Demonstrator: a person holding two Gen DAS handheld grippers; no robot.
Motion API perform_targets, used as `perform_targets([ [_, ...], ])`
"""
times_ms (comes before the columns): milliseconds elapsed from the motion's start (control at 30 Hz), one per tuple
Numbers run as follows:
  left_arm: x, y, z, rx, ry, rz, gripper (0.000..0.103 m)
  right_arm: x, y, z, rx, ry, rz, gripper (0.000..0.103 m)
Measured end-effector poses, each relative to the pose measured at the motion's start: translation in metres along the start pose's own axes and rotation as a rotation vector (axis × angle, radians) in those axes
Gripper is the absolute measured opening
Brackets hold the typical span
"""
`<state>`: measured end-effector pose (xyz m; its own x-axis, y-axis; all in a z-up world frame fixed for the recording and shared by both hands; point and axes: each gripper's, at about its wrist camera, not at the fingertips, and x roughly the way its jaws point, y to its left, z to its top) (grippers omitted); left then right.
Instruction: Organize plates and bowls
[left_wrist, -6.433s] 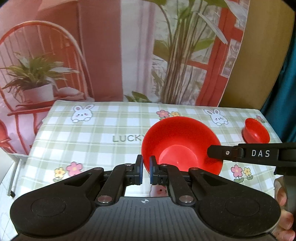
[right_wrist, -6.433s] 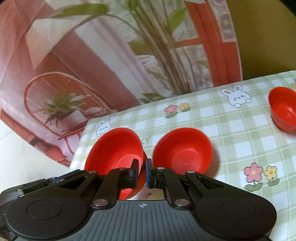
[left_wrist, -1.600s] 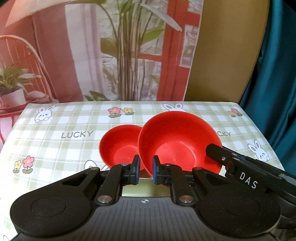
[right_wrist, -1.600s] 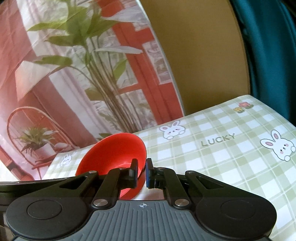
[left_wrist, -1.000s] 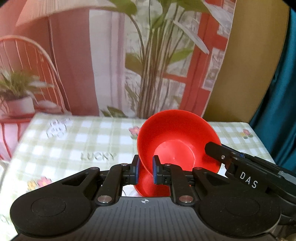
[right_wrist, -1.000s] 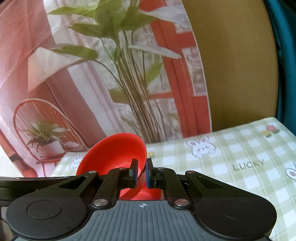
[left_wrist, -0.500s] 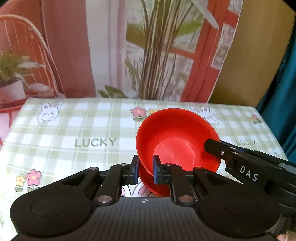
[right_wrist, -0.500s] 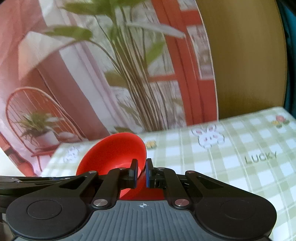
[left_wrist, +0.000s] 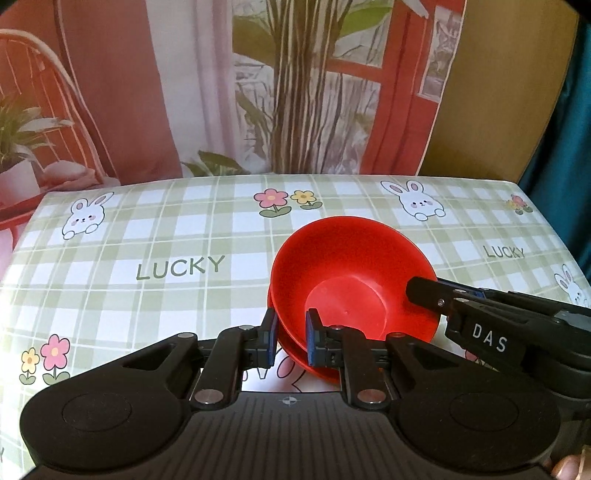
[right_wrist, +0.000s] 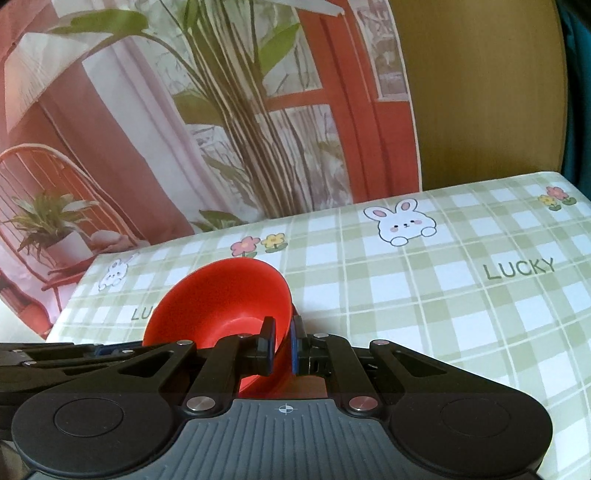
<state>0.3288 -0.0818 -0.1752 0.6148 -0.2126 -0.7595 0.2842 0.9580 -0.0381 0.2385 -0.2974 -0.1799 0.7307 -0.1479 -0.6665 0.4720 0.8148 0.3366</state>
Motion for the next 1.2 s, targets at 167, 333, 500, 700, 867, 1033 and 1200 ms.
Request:
perform_targets([
  [167, 0.000, -0.005, 0.000, 0.014, -0.003, 0.008, 0.017, 0.000, -0.001, -0.002, -0.002, -0.002, -0.002, 0.008],
  [333, -0.002, -0.007, 0.000, 0.022, -0.004, 0.007, 0.017, -0.001, -0.001, -0.001, 0.000, 0.001, -0.007, 0.008],
  [500, -0.002, -0.006, 0.000, 0.022, -0.001, 0.002, 0.017, -0.002, -0.003, -0.002, 0.002, 0.003, -0.005, 0.007],
  [700, -0.002, -0.003, -0.001, 0.014, -0.007, -0.007, 0.017, -0.002, -0.003, -0.003, 0.002, 0.004, -0.004, 0.008],
  [867, -0.004, 0.002, -0.001, -0.004, -0.016, -0.010, 0.021, -0.001, -0.005, -0.004, 0.001, 0.014, -0.015, 0.008],
  [1033, 0.002, 0.010, -0.002, -0.043, -0.016, -0.017, 0.030, 0.001, -0.009, -0.005, 0.009, 0.024, -0.011, 0.008],
  [1200, 0.012, 0.017, -0.003, -0.094, 0.002, -0.050, 0.030, 0.006, -0.012, -0.003, 0.038, 0.046, 0.003, 0.008],
])
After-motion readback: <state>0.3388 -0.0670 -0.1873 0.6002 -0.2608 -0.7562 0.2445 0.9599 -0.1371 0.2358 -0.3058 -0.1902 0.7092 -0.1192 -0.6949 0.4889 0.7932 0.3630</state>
